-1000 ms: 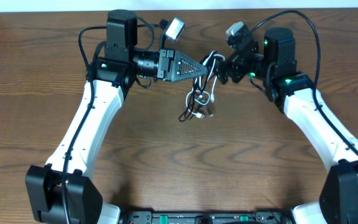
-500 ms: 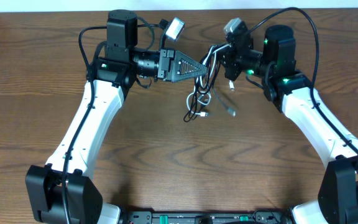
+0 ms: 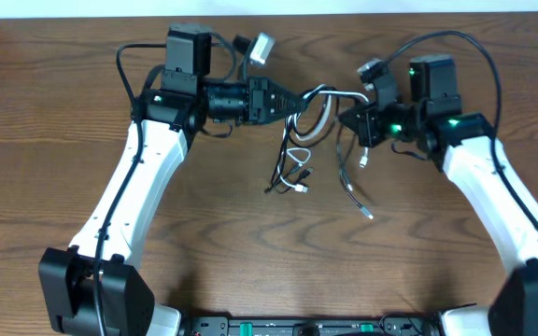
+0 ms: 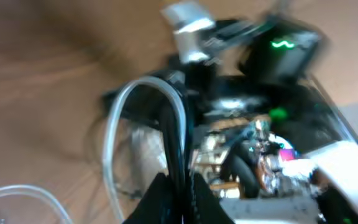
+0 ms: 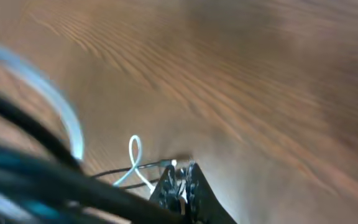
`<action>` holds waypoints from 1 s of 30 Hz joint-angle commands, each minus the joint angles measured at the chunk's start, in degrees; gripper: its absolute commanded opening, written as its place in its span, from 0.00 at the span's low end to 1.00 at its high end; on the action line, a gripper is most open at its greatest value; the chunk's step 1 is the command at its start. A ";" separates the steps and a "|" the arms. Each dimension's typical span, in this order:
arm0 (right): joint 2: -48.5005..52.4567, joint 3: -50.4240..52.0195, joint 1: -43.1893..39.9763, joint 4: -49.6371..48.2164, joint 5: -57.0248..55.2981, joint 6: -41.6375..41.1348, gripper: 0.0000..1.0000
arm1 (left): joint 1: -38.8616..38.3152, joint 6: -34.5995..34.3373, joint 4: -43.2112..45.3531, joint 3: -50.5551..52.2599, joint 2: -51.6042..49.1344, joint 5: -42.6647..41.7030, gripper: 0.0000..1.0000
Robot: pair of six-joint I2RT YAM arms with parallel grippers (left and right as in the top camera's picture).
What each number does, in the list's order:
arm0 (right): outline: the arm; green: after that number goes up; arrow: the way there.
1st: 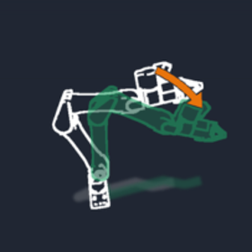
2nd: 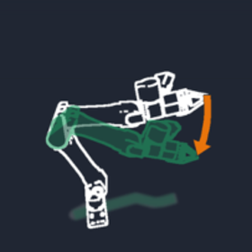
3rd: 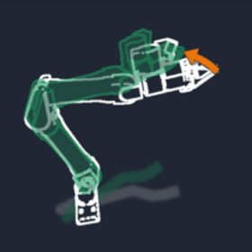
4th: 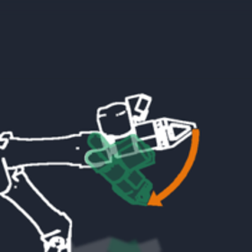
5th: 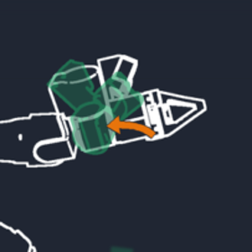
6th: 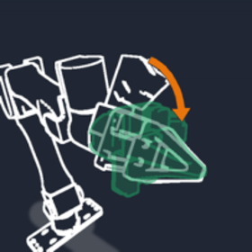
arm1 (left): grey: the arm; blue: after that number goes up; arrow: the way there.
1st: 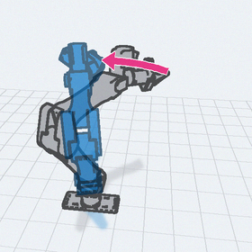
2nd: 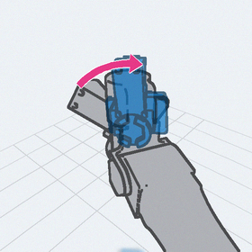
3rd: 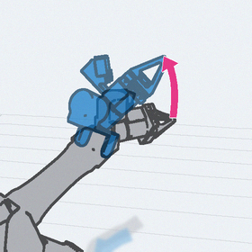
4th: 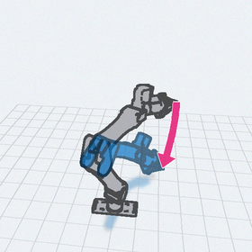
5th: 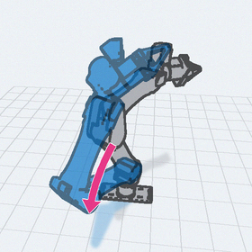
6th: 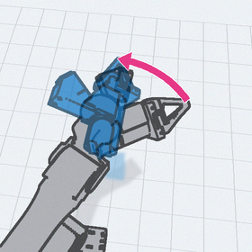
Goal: Untangle cables
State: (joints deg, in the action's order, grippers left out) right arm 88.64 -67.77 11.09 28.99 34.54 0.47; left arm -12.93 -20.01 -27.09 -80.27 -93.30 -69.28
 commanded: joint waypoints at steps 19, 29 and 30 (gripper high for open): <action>-11.63 -0.04 4.37 17.51 -9.55 4.35 0.01 | 0.31 13.60 -13.07 -0.61 0.81 19.89 0.47; -11.63 -0.04 4.39 18.71 -6.75 7.74 0.01 | 0.31 15.30 -13.62 -0.42 -0.87 21.99 0.48; -11.63 -0.04 4.39 18.58 -6.51 8.00 0.01 | 0.24 15.30 -13.55 -0.42 -1.46 22.01 0.48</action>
State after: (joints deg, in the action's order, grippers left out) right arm 77.19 -67.75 15.03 47.94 25.56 6.33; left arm -12.86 -6.07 -40.88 -80.29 -93.27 -47.99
